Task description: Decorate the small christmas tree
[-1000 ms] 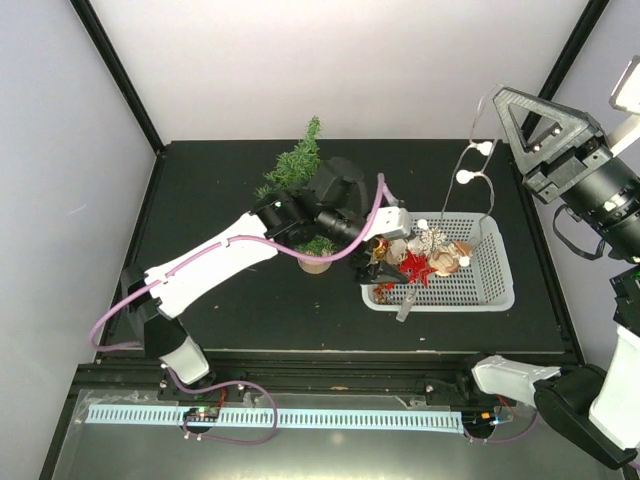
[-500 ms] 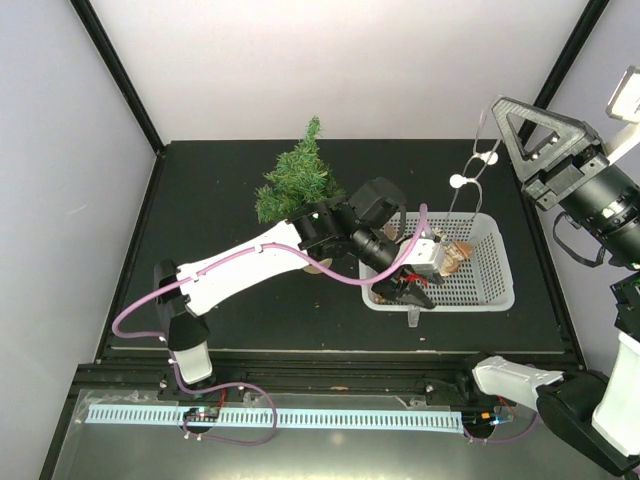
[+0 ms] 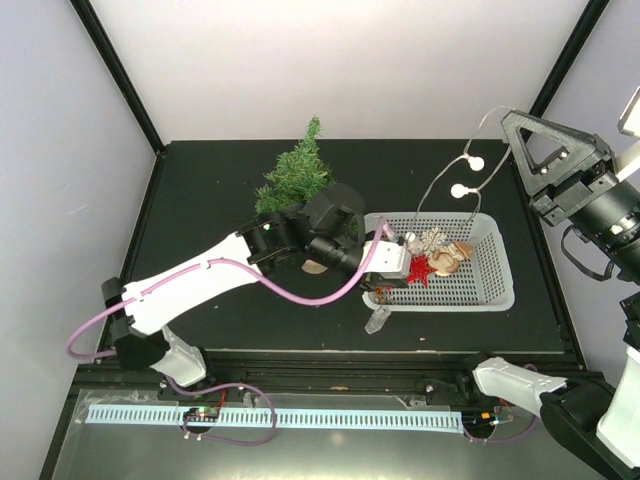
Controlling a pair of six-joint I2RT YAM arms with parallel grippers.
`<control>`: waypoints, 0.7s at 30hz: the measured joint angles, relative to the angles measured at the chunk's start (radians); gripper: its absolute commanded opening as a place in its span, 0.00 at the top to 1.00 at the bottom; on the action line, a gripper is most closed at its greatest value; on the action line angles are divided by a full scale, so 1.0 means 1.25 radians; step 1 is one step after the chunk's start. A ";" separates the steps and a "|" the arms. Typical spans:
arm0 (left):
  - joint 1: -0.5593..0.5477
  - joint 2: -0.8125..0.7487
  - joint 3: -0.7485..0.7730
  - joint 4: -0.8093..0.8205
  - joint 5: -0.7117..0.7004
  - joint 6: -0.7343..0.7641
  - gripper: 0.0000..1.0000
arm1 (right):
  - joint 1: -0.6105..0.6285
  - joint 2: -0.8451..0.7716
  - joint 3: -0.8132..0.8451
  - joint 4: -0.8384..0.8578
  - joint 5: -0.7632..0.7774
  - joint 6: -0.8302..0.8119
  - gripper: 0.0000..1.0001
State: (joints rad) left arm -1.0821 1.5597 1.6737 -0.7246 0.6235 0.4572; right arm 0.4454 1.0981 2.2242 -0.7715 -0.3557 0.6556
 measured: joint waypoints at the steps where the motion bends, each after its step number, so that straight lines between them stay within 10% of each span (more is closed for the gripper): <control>1: 0.000 -0.020 -0.015 0.002 -0.016 0.005 0.98 | 0.000 -0.001 -0.001 0.001 -0.005 -0.002 0.99; 21: 0.000 -0.066 -0.085 0.034 -0.280 0.112 0.98 | 0.000 -0.027 -0.012 -0.048 -0.084 -0.041 0.99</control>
State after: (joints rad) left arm -1.0821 1.4776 1.5669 -0.6827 0.2737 0.5968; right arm 0.4454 1.0637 2.2093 -0.8318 -0.4610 0.6041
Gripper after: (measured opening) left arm 0.016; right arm 0.012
